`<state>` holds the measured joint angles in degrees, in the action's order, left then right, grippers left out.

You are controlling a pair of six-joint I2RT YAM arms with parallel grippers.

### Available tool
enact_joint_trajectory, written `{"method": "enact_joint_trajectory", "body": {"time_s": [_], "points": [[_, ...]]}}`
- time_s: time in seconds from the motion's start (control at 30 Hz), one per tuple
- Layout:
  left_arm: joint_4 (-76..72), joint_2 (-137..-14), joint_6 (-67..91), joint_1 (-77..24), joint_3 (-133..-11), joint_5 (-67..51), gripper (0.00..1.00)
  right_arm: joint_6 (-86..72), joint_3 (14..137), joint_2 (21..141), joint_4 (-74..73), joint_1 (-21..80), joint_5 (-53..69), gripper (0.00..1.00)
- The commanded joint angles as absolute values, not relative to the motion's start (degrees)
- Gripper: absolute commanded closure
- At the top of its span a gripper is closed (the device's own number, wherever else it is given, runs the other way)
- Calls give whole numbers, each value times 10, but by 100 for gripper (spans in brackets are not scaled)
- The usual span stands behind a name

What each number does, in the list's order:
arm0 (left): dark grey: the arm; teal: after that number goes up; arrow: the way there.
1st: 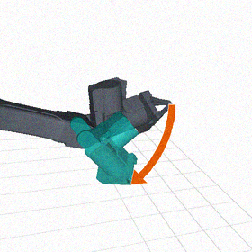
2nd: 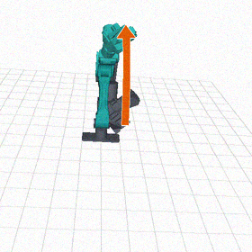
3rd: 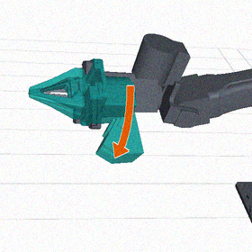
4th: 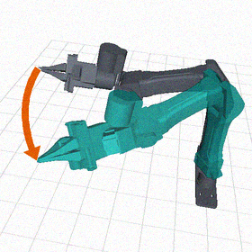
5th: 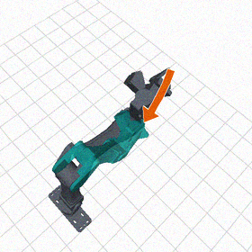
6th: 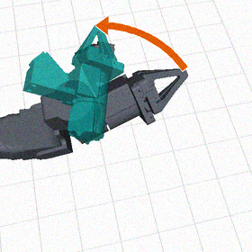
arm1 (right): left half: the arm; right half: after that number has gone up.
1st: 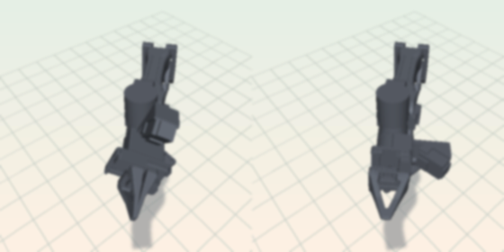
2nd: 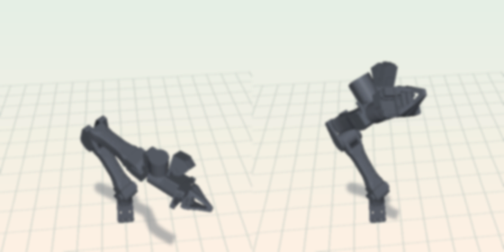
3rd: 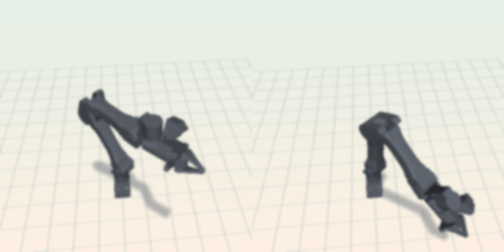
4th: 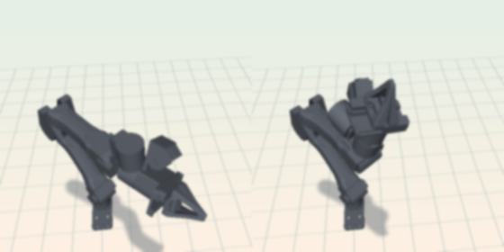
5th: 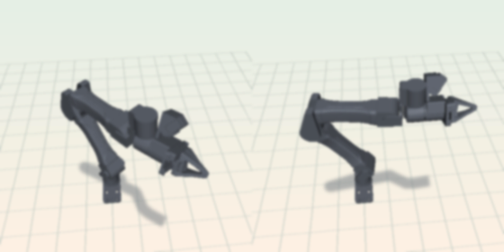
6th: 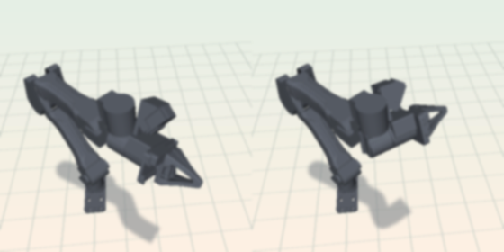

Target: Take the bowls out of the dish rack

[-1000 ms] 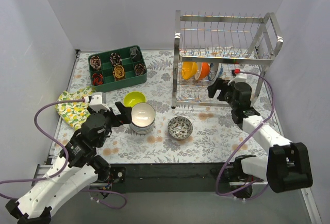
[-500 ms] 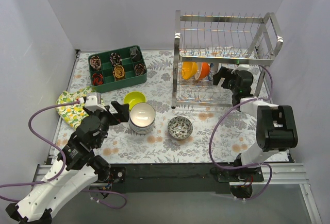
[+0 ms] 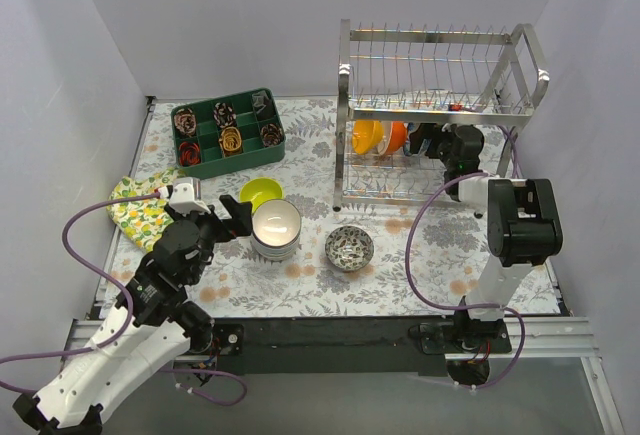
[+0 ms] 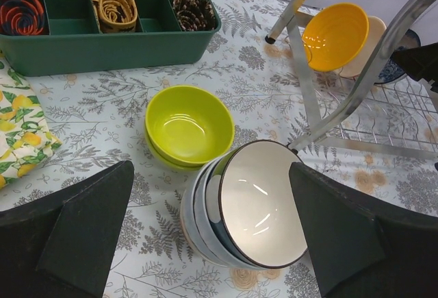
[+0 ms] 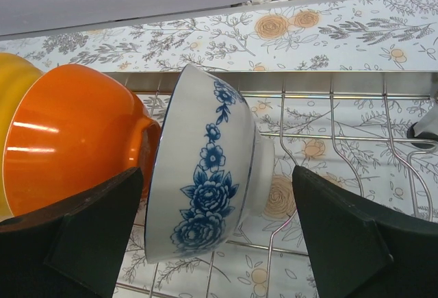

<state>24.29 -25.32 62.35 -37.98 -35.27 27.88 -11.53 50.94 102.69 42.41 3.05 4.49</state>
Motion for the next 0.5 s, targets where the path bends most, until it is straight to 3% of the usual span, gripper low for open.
{"method": "enact_joint_trajectory", "body": {"time_s": [0.0,0.27,0.47], "points": [[234,-258,613,-374,-350,274,2,-98,548,1053,452,28,63,2],[234,-265,613,-367,-350,263,2,-98,562,1070,452,27,91,5],[232,-265,613,-364,-349,257,2,-97,562,1076,452,26,141,17]]}}
